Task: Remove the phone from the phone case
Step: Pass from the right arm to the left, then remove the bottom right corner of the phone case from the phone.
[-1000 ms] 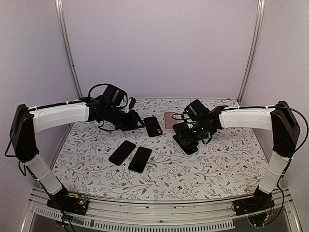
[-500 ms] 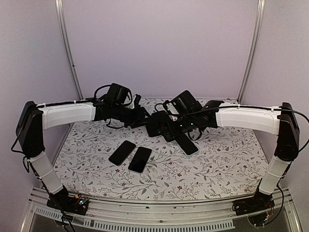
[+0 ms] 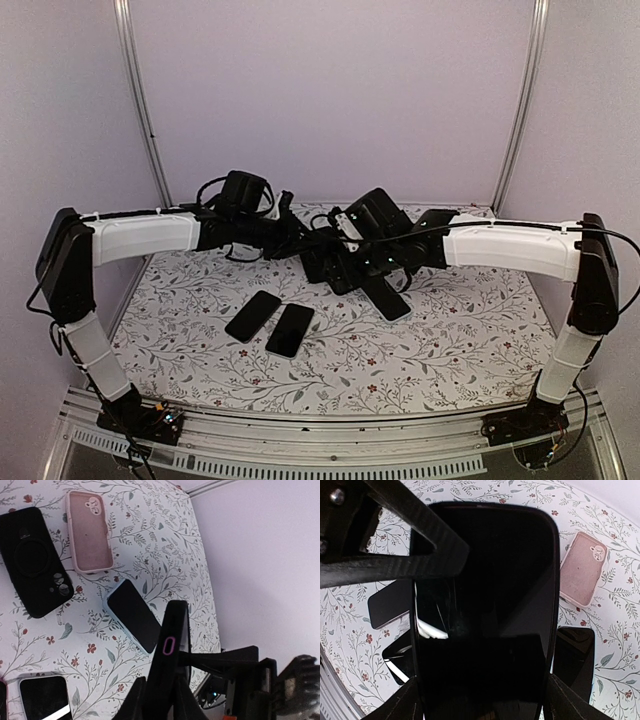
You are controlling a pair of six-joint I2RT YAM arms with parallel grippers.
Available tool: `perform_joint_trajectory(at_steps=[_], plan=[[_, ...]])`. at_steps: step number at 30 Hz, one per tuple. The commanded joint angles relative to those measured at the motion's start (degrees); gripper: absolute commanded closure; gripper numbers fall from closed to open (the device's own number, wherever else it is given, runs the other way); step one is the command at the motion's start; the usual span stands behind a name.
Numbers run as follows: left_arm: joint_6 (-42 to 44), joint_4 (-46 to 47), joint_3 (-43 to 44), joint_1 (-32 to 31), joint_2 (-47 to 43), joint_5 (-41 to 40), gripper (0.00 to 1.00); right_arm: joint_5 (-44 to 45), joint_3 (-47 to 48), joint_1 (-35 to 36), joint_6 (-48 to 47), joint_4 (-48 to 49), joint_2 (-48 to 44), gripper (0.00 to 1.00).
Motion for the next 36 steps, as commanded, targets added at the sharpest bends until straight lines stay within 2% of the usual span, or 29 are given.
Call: perform_joint_trajectory(at_steps=[1,3,9,13,14,19,27,36], plan=[[-1.59,5.73,-0.96,0.32,0.76,3.67,0.92,0.33,1.4,0.36,-0.31,4.88,-1.26,0.61],[-1.81,7.9,-1.19,0.32,0.65,4.44,1.0,-0.25,0.53,0.33,-0.32,5.62,-1.74,0.55],[-1.46,15.54,-3.71,1.75,-2.09,7.83,1.0,-2.04,-2.04,-0.14,-0.6,8.04,-4.01,0.22],[-1.69,21.38,-6.18,3.78,-4.61,11.2,1.0,-8.78,-6.42,-2.08,-0.73,12.93,-7.52,0.04],[-1.54,22.37,-6.59,4.18,-5.32,11.74,1.0,-11.29,-7.78,-2.71,-0.74,14.44,-8.39,0.02],[-1.33,28.19,-9.12,6.04,-9.23,13.86,1.0,-20.05,-13.63,-6.68,0.58,21.23,-13.7,0.01],[-5.84,42.18,-13.01,7.8,-12.76,19.07,1.0,-32.73,-21.58,-13.79,5.96,29.87,-18.84,0.03],[-11.04,52.84,-15.12,7.77,-12.34,22.44,1.0,-36.85,-24.56,-16.7,8.68,32.74,-20.3,0.04]])
